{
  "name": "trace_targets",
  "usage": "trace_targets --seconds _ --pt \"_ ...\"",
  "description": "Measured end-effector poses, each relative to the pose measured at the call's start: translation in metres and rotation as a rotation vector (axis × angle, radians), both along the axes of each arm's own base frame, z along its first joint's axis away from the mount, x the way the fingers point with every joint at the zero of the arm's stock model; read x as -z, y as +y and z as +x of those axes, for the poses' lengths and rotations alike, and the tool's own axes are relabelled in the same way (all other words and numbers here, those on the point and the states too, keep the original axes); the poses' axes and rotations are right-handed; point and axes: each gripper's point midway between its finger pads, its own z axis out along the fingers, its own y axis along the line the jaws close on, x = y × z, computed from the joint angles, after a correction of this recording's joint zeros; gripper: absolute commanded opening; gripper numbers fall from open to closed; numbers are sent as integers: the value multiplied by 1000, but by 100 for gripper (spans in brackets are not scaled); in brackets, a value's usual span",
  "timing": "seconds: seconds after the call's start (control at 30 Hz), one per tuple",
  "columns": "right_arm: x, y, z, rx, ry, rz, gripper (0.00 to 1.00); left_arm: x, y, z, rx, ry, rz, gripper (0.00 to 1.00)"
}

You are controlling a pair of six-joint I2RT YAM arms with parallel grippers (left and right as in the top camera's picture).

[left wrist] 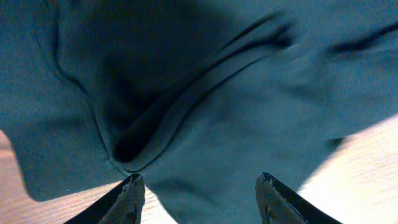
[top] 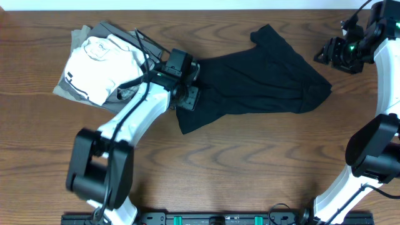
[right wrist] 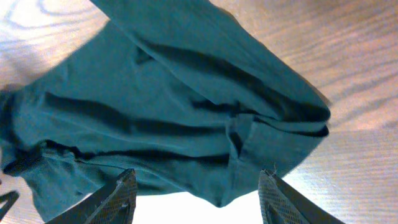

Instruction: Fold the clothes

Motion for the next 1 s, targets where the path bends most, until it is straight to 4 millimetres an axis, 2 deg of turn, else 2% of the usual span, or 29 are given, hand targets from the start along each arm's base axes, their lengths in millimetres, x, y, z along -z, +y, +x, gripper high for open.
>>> trace_targets --seconds 0.07,0.2,0.33,0.43,0.6,0.67,0.7,0.87,0.93,1.0 --pt "5 -1 -1 2 5 -7 61 9 9 0 -21 20 17 59" --pt "11 -3 0 4 7 -14 61 8 21 7 -56 5 28 57" --pt "12 -4 0 6 6 -20 61 8 23 7 -60 5 30 57" --pt "13 -4 0 6 8 -22 61 11 22 7 -63 15 28 42" --pt "13 -4 -1 7 14 -22 61 28 20 2 -65 64 22 15" --pt "13 -4 -1 7 14 -22 61 31 19 1 -59 71 21 6" --pt "13 -4 -2 7 15 -22 61 30 19 1 -57 71 20 6" --pt "13 -4 -1 7 10 -24 65 19 19 1 -45 52 14 6" --pt "13 -5 0 5 7 -26 65 2 19 0 -45 24 4 6" --pt "13 -6 1 7 3 -35 65 -27 19 0 -44 -35 -17 6"
